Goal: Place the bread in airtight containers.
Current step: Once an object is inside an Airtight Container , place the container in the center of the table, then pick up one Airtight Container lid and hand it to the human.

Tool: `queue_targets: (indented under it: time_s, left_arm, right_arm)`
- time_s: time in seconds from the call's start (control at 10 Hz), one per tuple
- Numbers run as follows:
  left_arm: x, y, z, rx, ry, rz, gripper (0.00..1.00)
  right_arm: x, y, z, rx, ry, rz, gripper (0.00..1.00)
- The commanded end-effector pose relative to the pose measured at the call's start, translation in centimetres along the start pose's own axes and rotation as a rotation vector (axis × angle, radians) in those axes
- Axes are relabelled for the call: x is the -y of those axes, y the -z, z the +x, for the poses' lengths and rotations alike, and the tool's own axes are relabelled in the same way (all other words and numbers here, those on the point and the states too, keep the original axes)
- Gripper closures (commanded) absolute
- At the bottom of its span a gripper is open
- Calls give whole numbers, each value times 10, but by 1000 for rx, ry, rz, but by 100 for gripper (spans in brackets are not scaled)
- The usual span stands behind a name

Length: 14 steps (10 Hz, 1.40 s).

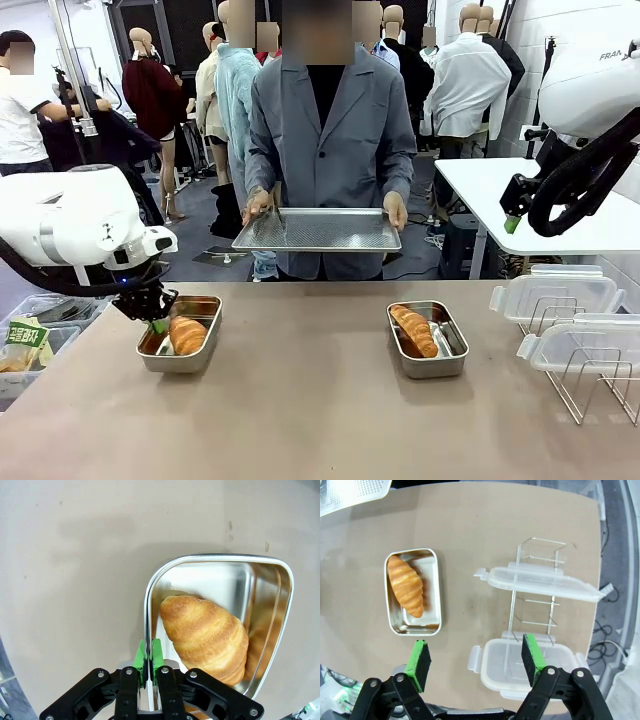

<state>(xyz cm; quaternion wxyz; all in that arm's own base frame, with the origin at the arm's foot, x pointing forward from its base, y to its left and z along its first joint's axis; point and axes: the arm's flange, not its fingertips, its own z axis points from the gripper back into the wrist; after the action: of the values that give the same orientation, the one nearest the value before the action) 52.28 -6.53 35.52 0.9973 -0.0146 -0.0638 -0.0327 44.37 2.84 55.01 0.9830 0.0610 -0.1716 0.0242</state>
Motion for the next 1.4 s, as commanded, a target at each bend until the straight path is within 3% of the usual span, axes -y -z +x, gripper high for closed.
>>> queue_targets:
  time_s: [0.0,0.2,0.6,0.7,1.0,1.3]
  left_arm:
    - [12,4,-2,19,-18,27,100]
    - [9,9,0,-16,-21,44,100]
    - [1,-16,-6,6,-7,9,25]
    - [-5,-31,-12,2,23,-8,11]
    - [-42,-97,-28,92,42,-15,11]
    - [-119,-179,-46,113,23,7,11]
  right_arm:
    - [-2,3,-1,13,5,10,9]
    - [-2,3,-1,13,5,10,9]
    - [-2,3,-1,13,5,10,9]
    - [-2,3,-1,13,5,10,9]
    - [-2,3,-1,13,5,10,9]
    - [-2,3,-1,13,5,10,9]
